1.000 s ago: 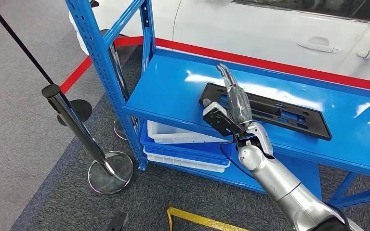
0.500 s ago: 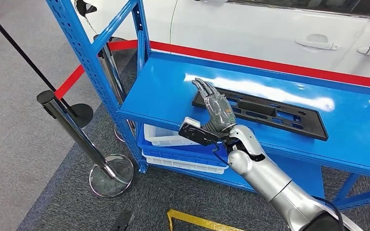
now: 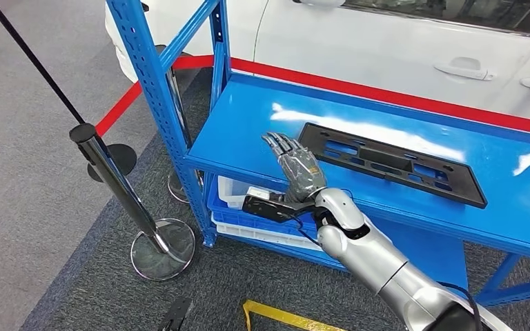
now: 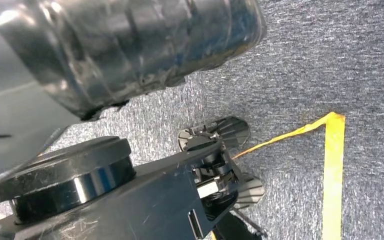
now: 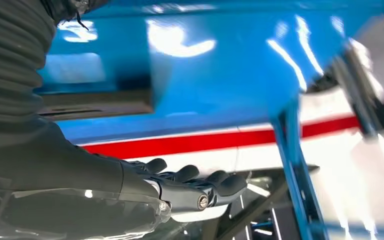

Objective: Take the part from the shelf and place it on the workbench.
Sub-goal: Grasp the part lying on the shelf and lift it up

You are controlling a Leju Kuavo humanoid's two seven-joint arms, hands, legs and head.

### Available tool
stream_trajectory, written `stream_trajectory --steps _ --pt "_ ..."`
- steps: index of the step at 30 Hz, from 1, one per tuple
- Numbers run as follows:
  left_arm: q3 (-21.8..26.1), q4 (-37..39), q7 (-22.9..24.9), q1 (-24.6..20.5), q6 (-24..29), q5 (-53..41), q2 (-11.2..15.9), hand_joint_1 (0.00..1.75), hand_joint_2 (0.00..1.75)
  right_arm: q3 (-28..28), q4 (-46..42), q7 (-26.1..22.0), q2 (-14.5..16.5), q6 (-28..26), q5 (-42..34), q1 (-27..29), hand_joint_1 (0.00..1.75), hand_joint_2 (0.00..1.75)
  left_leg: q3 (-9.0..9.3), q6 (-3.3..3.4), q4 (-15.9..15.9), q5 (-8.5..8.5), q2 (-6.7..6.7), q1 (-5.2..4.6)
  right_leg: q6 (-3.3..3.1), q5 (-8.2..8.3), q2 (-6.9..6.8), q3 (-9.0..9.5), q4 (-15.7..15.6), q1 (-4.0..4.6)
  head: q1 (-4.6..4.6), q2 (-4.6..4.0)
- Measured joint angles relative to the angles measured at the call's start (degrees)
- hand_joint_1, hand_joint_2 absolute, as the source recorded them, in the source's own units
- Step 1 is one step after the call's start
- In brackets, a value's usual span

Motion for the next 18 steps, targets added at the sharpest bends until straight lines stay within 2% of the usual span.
stream_trajectory --steps 2,4,7,9,10,12,13,14,15,17,18 --pt "-0.01 0.00 0.11 -0.10 -0.03 -0.01 -0.28 0.00 0.00 1.09 1.35 1.44 0.49 0.42 2.44 -1.09 0.00 1.75 -0.05 -0.25 0.21 -0.20 -0.12 -0.04 -0.54 3.61 0.00 3.63 -7.62 0.11 -0.01 0.00" --pt "-0.01 0.00 0.19 -0.29 -0.04 -0.01 -0.52 0.00 0.00 1.77 2.43 2.33 1.22 0.47 3.83 -2.25 0.00 1.75 -0.32 -0.64 0.47 -0.33 -0.10 -0.18 -0.96 4.84 0.02 5.95 -12.64 0.42 -0.04 0.00" --pt "-0.01 0.00 0.22 -0.40 -0.05 0.01 -0.74 0.00 0.00 2.62 3.98 2.89 2.03 0.49 4.45 -3.11 0.00 1.75 -0.53 -1.30 0.42 -0.38 -0.08 -0.16 -1.35 4.71 -0.01 6.30 -13.48 0.53 -0.02 0.00" --pt "-0.01 0.00 0.22 -0.42 -0.08 0.02 -0.85 0.00 0.00 3.07 4.89 3.03 2.50 0.48 4.49 -3.77 0.00 1.75 -1.30 -1.93 2.18 -1.68 0.04 -0.04 -1.89 4.87 -0.09 6.52 -13.81 0.31 -0.20 0.00" --pt "-0.01 0.00 0.22 -0.45 -0.08 0.03 -0.86 0.00 0.00 3.30 5.34 3.05 2.79 0.48 4.51 -4.15 0.00 1.75 -2.47 -2.24 4.65 -3.05 0.14 0.04 -2.15 4.93 -0.12 6.62 -13.94 0.20 -0.32 0.00" --pt "-0.01 0.00 0.22 -0.48 -0.08 0.06 -0.87 0.00 0.00 3.81 6.41 3.28 3.28 0.39 4.77 -4.66 0.00 1.75 -6.05 -2.69 11.93 -6.05 0.29 0.13 -2.48 4.86 -0.12 6.66 -13.93 0.27 -0.52 0.00" --pt "-0.01 0.00 0.22 -0.44 -0.07 0.11 -0.87 0.00 0.00 4.05 7.04 3.54 3.47 0.30 5.01 -4.75 0.00 1.75 -7.65 -2.81 14.81 -6.79 0.33 0.15 -2.54 4.82 -0.12 6.68 -13.89 0.31 -0.49 0.00" --pt "-0.01 0.00 0.22 -0.37 -0.07 0.17 -0.87 0.00 0.00 4.23 7.65 3.92 3.62 0.17 5.29 -4.80 0.00 1.75 -8.41 -2.85 15.85 -6.48 0.36 0.15 -2.58 4.76 -0.11 6.70 -13.83 0.35 -0.51 0.00" --pt "-0.01 0.00 0.22 -0.31 -0.07 0.27 -0.87 0.00 0.00 4.35 8.24 4.34 3.77 0.02 5.58 -4.93 0.00 1.75 -8.11 -2.78 14.72 -5.18 0.37 0.15 -2.59 4.70 -0.08 6.71 -13.76 0.36 -0.50 0.00" --pt "-0.01 0.00 0.21 -0.23 -0.06 0.49 -0.87 0.00 0.00 4.48 9.50 5.28 4.02 -0.40 6.12 -5.58 0.00 1.75 -4.95 -2.33 7.52 -1.26 0.38 0.10 -2.44 4.50 0.06 6.73 -13.55 0.39 -0.50 0.00" --pt "-0.01 0.00 0.20 -0.21 -0.07 0.58 -0.88 0.00 0.00 4.51 10.13 5.70 4.12 -0.66 6.31 -6.07 0.00 1.75 -3.31 -2.08 4.08 -0.02 0.37 -0.03 -2.29 4.41 0.14 6.67 -13.44 0.47 -0.49 0.00"
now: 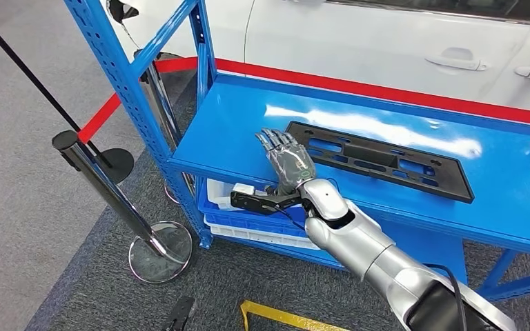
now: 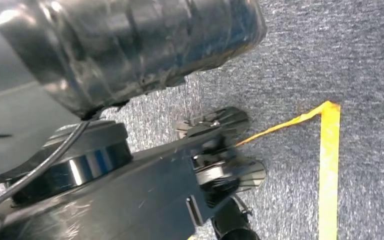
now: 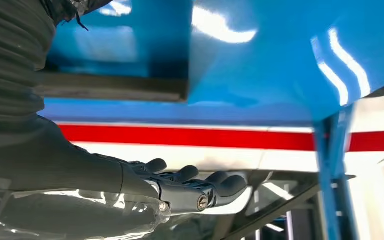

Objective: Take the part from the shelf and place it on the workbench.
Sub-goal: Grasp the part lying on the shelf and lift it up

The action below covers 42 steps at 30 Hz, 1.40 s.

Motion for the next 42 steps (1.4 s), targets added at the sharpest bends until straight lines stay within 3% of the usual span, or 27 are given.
stream_trajectory --steps 2,6,8,10,11,12,13,15,16,18,20,22,23,25,27,28,29,30,32,34,37,38,40,41,42 --pt "0.00 0.00 0.00 0.11 -0.11 0.05 -0.09 0.00 0.00 0.02 1.27 0.73 0.09 -0.46 0.14 -0.89 0.00 1.75 1.58 0.38 -3.32 0.59 -0.04 -0.25 0.39 -0.06 0.09 -0.13 0.07 0.14 0.03 0.00" --pt "0.00 0.00 -0.05 0.56 -0.39 0.10 -0.44 0.00 0.00 0.02 3.73 2.17 0.01 -1.24 0.21 -2.07 0.00 1.75 2.03 1.20 -4.06 0.90 -0.07 -0.07 1.44 -0.69 0.11 -0.28 0.50 0.09 0.10 0.00" --pt "0.00 0.00 -0.15 0.56 -0.41 0.13 -0.68 0.00 0.00 0.01 5.00 2.86 -0.26 -1.61 0.27 -2.92 0.00 1.75 2.30 1.69 -4.43 1.08 0.03 0.13 1.83 -3.35 0.08 -2.21 4.87 -0.02 0.21 0.00" --pt "0.00 0.00 -0.26 0.60 -0.49 0.17 -0.84 0.00 0.00 -0.01 6.27 3.43 -0.67 -1.82 0.30 -3.53 0.00 1.75 2.34 1.93 -4.42 1.02 0.08 0.09 2.07 -6.67 0.05 -5.72 12.41 -0.09 0.27 0.00" --pt "0.00 0.00 -0.32 0.68 -0.54 0.19 -0.88 0.00 0.00 -0.01 6.87 3.68 -0.92 -1.85 0.30 -3.64 0.00 1.75 2.35 1.99 -4.37 0.97 0.09 0.09 2.17 -7.41 0.04 -7.14 15.23 -0.13 0.27 0.00" --pt "0.00 0.00 -0.38 0.79 -0.61 0.21 -0.91 0.00 0.00 -0.02 7.44 3.93 -1.23 -1.85 0.30 -3.71 0.00 1.75 2.38 2.02 -4.30 0.90 0.06 0.09 2.24 -7.09 0.03 -7.69 16.14 -0.18 0.28 0.00" --pt "0.00 0.00 -0.45 0.91 -0.66 0.24 -0.95 0.00 0.00 -0.02 7.94 4.20 -1.53 -1.84 0.33 -3.82 0.00 1.75 2.43 2.00 -4.19 0.80 0.02 0.10 2.26 -5.74 0.02 -7.18 14.87 -0.25 0.28 0.00" --pt "0.00 0.00 -0.60 1.11 -0.75 0.26 -1.13 0.00 0.00 -0.05 8.75 4.96 -2.27 -1.74 0.57 -4.37 0.00 1.75 2.51 1.74 -3.83 0.45 -0.07 0.09 2.20 -1.91 0.00 -3.85 7.72 -0.40 0.27 0.00" --pt "0.00 0.00 -0.68 1.14 -0.76 0.27 -1.22 0.00 0.00 -0.08 9.05 5.49 -2.62 -1.60 0.75 -4.76 0.00 1.75 2.45 1.51 -3.52 0.25 -0.10 0.00 2.10 -0.76 0.01 -2.18 4.22 -0.33 0.27 0.00" --pt "0.00 0.00 -0.84 1.18 -0.76 0.37 -1.31 0.00 0.00 -0.14 9.53 6.64 -3.37 -1.25 1.05 -5.35 0.00 1.75 2.25 1.04 -3.27 0.07 -0.11 -0.20 1.77 -0.34 0.13 -0.63 0.95 -0.18 0.19 0.00" --pt "0.00 0.00 -0.96 1.27 -0.75 0.55 -1.33 0.00 0.00 -0.18 9.94 7.61 -4.17 -1.01 1.35 -5.48 0.00 1.75 2.17 0.65 -3.33 0.10 -0.10 -0.20 1.22 -0.26 0.22 -0.57 0.71 -0.09 0.13 0.00" --pt "0.00 0.00 -1.02 1.42 -0.74 0.67 -1.34 0.00 0.00 -0.27 10.32 8.34 -5.10 -0.82 1.74 -5.53 0.00 1.75 1.64 0.16 -2.00 -0.92 0.04 -0.08 0.56 -0.10 0.20 -0.37 0.44 -0.19 0.01 0.00" --pt "0.00 0.00 -1.03 1.46 -0.74 0.68 -1.35 0.00 0.00 -0.36 10.44 8.61 -5.52 -0.62 1.90 -5.58 0.00 1.75 0.70 -0.09 0.19 -2.23 0.11 -0.02 0.27 -0.05 0.17 -0.26 0.34 -0.27 -0.09 0.00" --pt "0.00 0.01 -1.05 1.51 -0.74 0.72 -1.37 0.00 0.00 -0.59 10.58 9.13 -6.25 0.03 2.10 -5.54 0.00 1.75 -2.68 -0.44 7.57 -5.68 0.18 0.05 -0.11 -0.07 0.20 -0.19 0.37 -0.17 -0.30 0.00" --pt "0.00 0.01 -1.14 1.56 -0.74 0.80 -1.37 0.00 0.00 -0.84 10.65 9.65 -7.01 0.70 2.21 -5.12 0.00 1.75 -5.63 -0.32 13.14 -7.02 0.18 0.02 -0.34 -0.21 0.24 -0.14 0.51 0.10 -0.31 0.00" --pt "0.00 0.02 -1.19 1.61 -0.74 0.83 -1.37 0.00 0.00 -0.97 10.67 9.84 -7.39 0.89 2.26 -4.88 0.00 1.75 -5.71 -0.05 12.85 -6.06 0.17 -0.06 -0.43 -0.30 0.27 -0.08 0.58 0.28 -0.30 0.00" --pt "0.00 0.02 -1.22 1.65 -0.74 0.84 -1.37 0.00 0.00 -1.09 10.68 9.97 -7.73 1.00 2.30 -4.71 0.00 1.75 -4.69 0.41 10.30 -4.14 0.15 -0.21 -0.51 -0.37 0.33 0.01 0.62 0.48 -0.30 0.00" --pt "0.00 0.02 -1.25 1.67 -0.74 0.84 -1.37 0.00 0.00 -1.21 10.70 10.00 -8.00 1.01 2.35 -4.65 0.00 1.75 -2.91 1.09 6.20 -1.93 0.13 -0.47 -0.56 -0.45 0.41 0.11 0.62 0.63 -0.29 0.00" --pt "0.00 0.05 -1.31 1.62 -0.74 0.84 -1.33 0.00 0.00 -1.42 10.71 10.04 -8.46 0.99 2.47 -4.70 0.00 1.75 0.47 2.39 -0.78 0.60 0.13 -1.00 -0.47 -0.54 0.55 0.11 0.58 0.86 -0.19 0.00" --pt "0.00 0.09 -1.38 1.60 -0.74 0.85 -1.31 0.00 0.00 -1.53 10.76 10.22 -8.92 1.01 2.63 -4.57 0.00 1.75 1.63 2.89 -3.05 0.70 0.12 -1.39 -0.05 -0.46 0.60 -0.03 0.40 0.67 -0.14 0.00" --pt "-0.01 0.10 -1.50 1.65 -0.70 0.89 -1.33 0.00 0.00 -1.86 10.80 10.83 -9.87 1.27 2.89 -4.27 0.00 1.75 2.47 2.87 -4.93 1.40 0.22 -1.01 0.86 -0.96 0.54 -0.15 0.65 0.51 -0.16 0.00" --pt "-0.01 0.10 -1.52 1.59 -0.68 0.91 -1.34 0.00 0.00 -2.05 10.80 10.98 -10.26 1.43 2.95 -4.26 0.00 1.75 2.83 2.90 -5.59 1.69 0.28 -0.76 1.13 -2.03 0.49 -0.78 2.15 0.50 -0.11 0.00" --pt "-0.02 0.11 -1.53 1.50 -0.65 0.95 -1.37 0.00 0.00 -2.37 10.83 11.16 -11.02 1.77 3.02 -4.02 0.00 1.75 3.12 3.00 -6.05 1.90 0.28 -0.59 1.69 -5.32 0.40 -3.66 8.47 0.20 -0.02 0.00" --pt "-0.02 0.11 -1.53 1.53 -0.65 0.95 -1.37 0.00 0.00 -2.48 10.87 11.26 -11.39 1.87 3.03 -3.71 0.31 1.75 3.12 3.01 -6.02 1.88 0.24 -0.52 2.01 -6.63 0.39 -5.41 12.02 -0.07 0.01 0.00" --pt "-0.02 0.11 -1.53 1.62 -0.65 0.95 -1.37 0.00 0.00 -2.55 10.92 11.37 -11.75 1.97 3.07 -3.34 0.74 1.75 3.13 2.94 -5.94 1.81 0.21 -0.43 2.38 -7.07 0.37 -6.66 14.35 -0.39 0.01 0.00"
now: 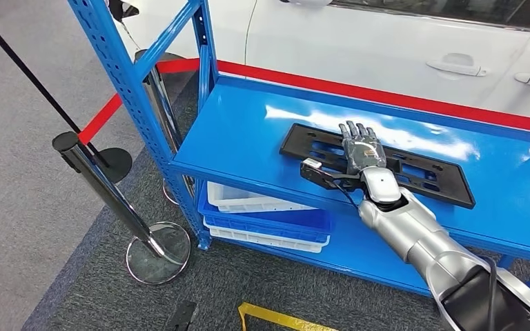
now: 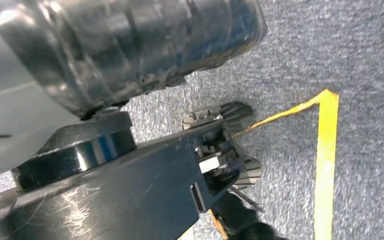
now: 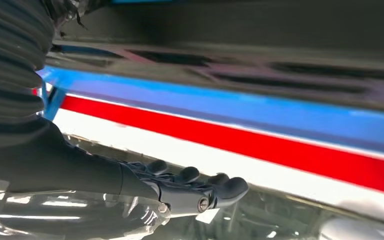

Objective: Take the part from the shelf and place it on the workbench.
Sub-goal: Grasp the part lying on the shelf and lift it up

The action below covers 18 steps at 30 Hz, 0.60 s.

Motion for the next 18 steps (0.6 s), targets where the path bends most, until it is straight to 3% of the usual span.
stream_trajectory --steps 1,2,3,4,6,10,12,15,16,17,18 --pt "0.00 0.00 0.00 0.11 0.00 0.00 0.00 0.00 0.00 -0.04 0.04 0.13 -0.28 0.07 0.05 0.33 1.18 1.75 0.00 -0.16 0.17 -0.13 -0.02 0.14 0.40 0.61 -0.04 -0.36 0.37 -0.35 -0.01 0.00" --pt "0.00 0.00 0.01 0.19 0.01 0.00 -0.01 0.00 0.00 -0.09 0.08 0.28 -0.51 0.22 0.10 0.55 1.61 1.75 -0.01 -0.45 0.49 -0.36 -0.04 0.37 0.82 2.22 -0.11 0.40 -1.52 -0.72 -0.01 0.00" --pt "0.00 0.00 0.01 0.23 0.03 -0.01 -0.01 0.00 0.00 -0.15 0.09 0.40 -0.72 0.44 0.15 0.66 1.75 1.75 -0.06 -0.84 0.99 -0.71 -0.05 0.59 1.30 4.32 -0.22 2.03 -5.03 -1.11 0.01 0.00" --pt "-0.01 0.02 0.01 0.22 0.09 -0.01 0.02 0.00 0.00 -0.22 0.10 0.48 -0.86 0.69 0.20 0.68 1.75 1.75 -0.23 -1.32 1.61 -1.13 -0.07 0.70 1.75 5.66 -0.26 3.74 -8.50 -1.30 0.10 0.00" --pt "-0.01 0.06 0.00 0.12 0.24 -0.02 0.05 0.00 0.00 -0.41 0.11 0.50 -1.10 1.04 0.32 0.82 1.75 1.75 -0.70 -2.12 2.82 -1.77 -0.12 0.65 1.53 6.67 -0.16 5.74 -12.53 -1.41 0.22 0.00" --pt "-0.01 0.10 -0.03 0.16 0.40 -0.07 0.06 0.00 0.00 -0.57 0.08 0.26 -1.35 0.96 0.75 1.35 1.75 1.75 -1.28 -2.97 3.74 -2.38 -0.08 0.72 -0.40 6.59 -0.01 5.69 -12.68 -1.14 0.02 0.00" --pt "-0.01 0.11 -0.13 0.11 0.55 -0.14 0.05 0.00 0.00 -0.70 0.01 0.12 -1.38 0.91 0.91 1.32 1.75 1.75 -3.08 -3.35 7.91 -5.01 0.01 0.80 -1.08 6.71 -0.08 5.78 -12.84 -1.19 -0.05 0.00" --pt "-0.01 0.11 -0.31 0.14 0.94 -0.20 0.05 0.00 0.00 -0.86 -0.04 -0.07 -1.44 0.90 0.97 1.43 1.75 1.75 -7.91 -3.58 18.62 -9.76 0.03 0.80 -1.51 6.65 -0.19 5.78 -12.85 -0.81 -0.07 0.00" --pt "-0.01 0.12 -0.35 0.18 1.04 -0.20 0.06 0.00 0.00 -0.89 -0.04 -0.14 -1.45 0.91 0.97 1.49 1.75 1.75 -8.55 -3.46 20.01 -9.85 0.02 0.79 -1.58 6.64 -0.16 5.79 -12.85 -0.64 -0.07 0.00" --pt "-0.01 0.13 -0.40 0.19 1.13 -0.21 0.07 0.00 0.00 -0.90 -0.04 -0.20 -1.45 0.91 0.97 1.55 1.75 1.75 -8.17 -3.20 19.27 -8.89 0.02 0.75 -1.61 6.63 -0.10 5.82 -12.84 -0.48 -0.07 0.00" --pt "-0.01 0.13 -0.45 0.17 1.22 -0.23 0.07 0.00 0.00 -0.92 -0.04 -0.24 -1.45 0.91 0.97 1.59 1.75 1.75 -6.73 -2.80 16.33 -7.05 0.01 0.66 -1.62 6.63 -0.02 5.87 -12.84 -0.34 -0.07 0.00"
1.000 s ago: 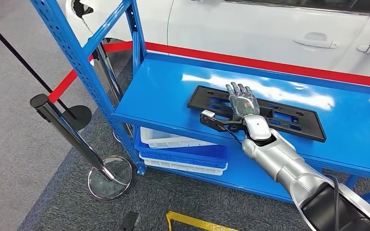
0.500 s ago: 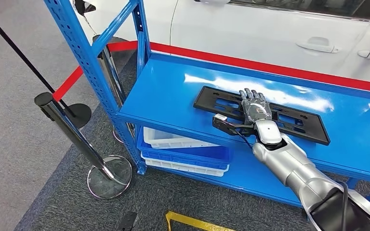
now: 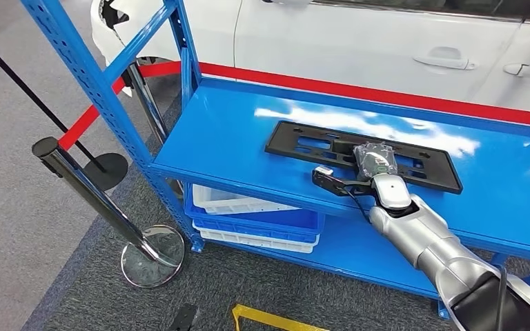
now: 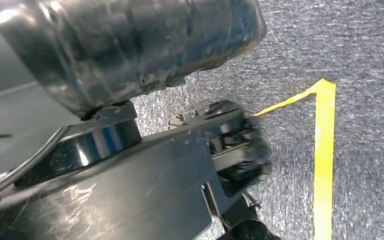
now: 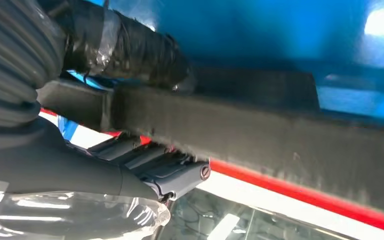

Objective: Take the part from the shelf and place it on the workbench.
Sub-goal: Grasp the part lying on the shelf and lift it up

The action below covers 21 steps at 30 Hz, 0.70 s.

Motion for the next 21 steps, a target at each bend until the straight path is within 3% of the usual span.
stream_trajectory --steps 1,3,5,8,10,12,13,14,16,18,21 --pt "0.00 0.00 -0.05 -0.04 0.08 -0.02 0.00 0.00 0.00 -0.03 0.00 -0.07 0.00 0.00 0.01 0.02 1.75 1.75 2.02 0.54 -4.22 2.00 0.00 -0.18 0.00 0.00 0.06 0.05 -0.01 0.08 0.01 0.00" --pt "0.00 0.00 -0.26 -0.11 0.19 -0.08 0.00 0.00 0.00 -0.12 0.00 -0.19 -0.03 -0.02 0.04 0.03 1.75 1.75 5.41 1.37 -11.05 4.24 -0.05 -0.67 0.16 0.05 0.13 -0.04 -0.08 0.25 0.04 0.00" --pt "0.00 0.01 -0.78 -0.05 0.22 -0.27 0.00 0.00 0.00 -0.17 0.00 -0.27 -0.09 -0.19 0.08 0.13 1.75 1.75 6.29 1.60 -13.02 4.36 -0.15 -1.05 0.62 0.29 0.14 -0.21 -0.35 0.24 0.07 0.00" --pt "0.00 0.02 -2.00 0.06 0.67 -0.76 -0.04 0.00 0.00 -0.41 -0.10 -0.79 -0.31 -1.24 0.09 0.42 1.75 1.75 6.83 1.90 -14.57 5.19 -0.09 -0.77 1.45 -0.21 0.07 -0.46 -0.07 0.20 0.12 0.00" --pt "0.00 0.02 -2.78 -0.04 1.21 -0.96 -0.11 0.00 0.00 -0.62 -0.33 -1.54 -0.51 -2.87 0.12 0.63 1.75 1.75 7.28 2.17 -15.44 5.66 -0.02 -0.50 1.74 -3.02 -0.07 -2.45 4.45 0.15 0.26 0.00" --pt "0.00 0.02 -3.57 -0.03 1.80 -1.06 -0.13 0.00 0.00 -0.80 -0.85 -2.47 -0.70 -5.21 0.16 1.05 1.75 1.75 7.32 2.36 -15.41 5.62 -0.04 -0.50 1.97 -6.06 -0.10 -5.78 11.63 0.12 0.32 0.00" --pt "0.00 0.02 -3.96 0.03 2.05 -1.06 -0.13 0.00 0.44 -0.90 -1.20 -2.90 -0.80 -6.32 0.19 1.37 1.75 1.75 7.33 2.37 -15.28 5.51 -0.06 -0.48 2.11 -6.40 -0.11 -6.84 13.76 0.07 0.32 0.00" --pt "0.00 0.02 -4.28 0.09 2.25 -1.04 -0.13 0.00 0.87 -1.00 -1.67 -3.30 -0.88 -7.32 0.21 1.68 1.75 1.75 7.35 2.35 -15.08 5.35 -0.09 -0.43 2.24 -5.68 -0.13 -7.03 13.95 -0.01 0.31 0.00" --pt "0.00 0.02 -4.72 0.19 2.49 -1.01 -0.14 0.00 1.75 -1.20 -2.62 -3.84 -0.98 -8.55 0.32 2.01 1.75 1.75 7.36 2.07 -14.32 4.75 -0.14 -0.31 2.48 -1.94 -0.22 -4.51 8.31 -0.31 0.33 0.00" --pt "0.00 0.03 -5.09 0.17 2.79 -0.94 -0.13 0.00 1.75 -1.55 -3.70 -4.28 -1.01 -9.66 0.57 2.03 1.75 1.75 6.96 1.49 -13.21 4.04 -0.18 -0.49 2.39 0.14 -0.24 -1.57 2.34 -0.40 0.34 0.00" --pt "0.00 0.06 -6.20 0.21 3.53 -0.83 -0.10 0.00 1.75 -2.24 -5.98 -5.18 -1.12 -12.49 1.43 2.56 1.75 1.75 6.39 0.86 -12.54 3.83 -0.23 -0.72 1.44 -0.09 -0.10 -1.00 0.77 -0.19 0.18 0.00"
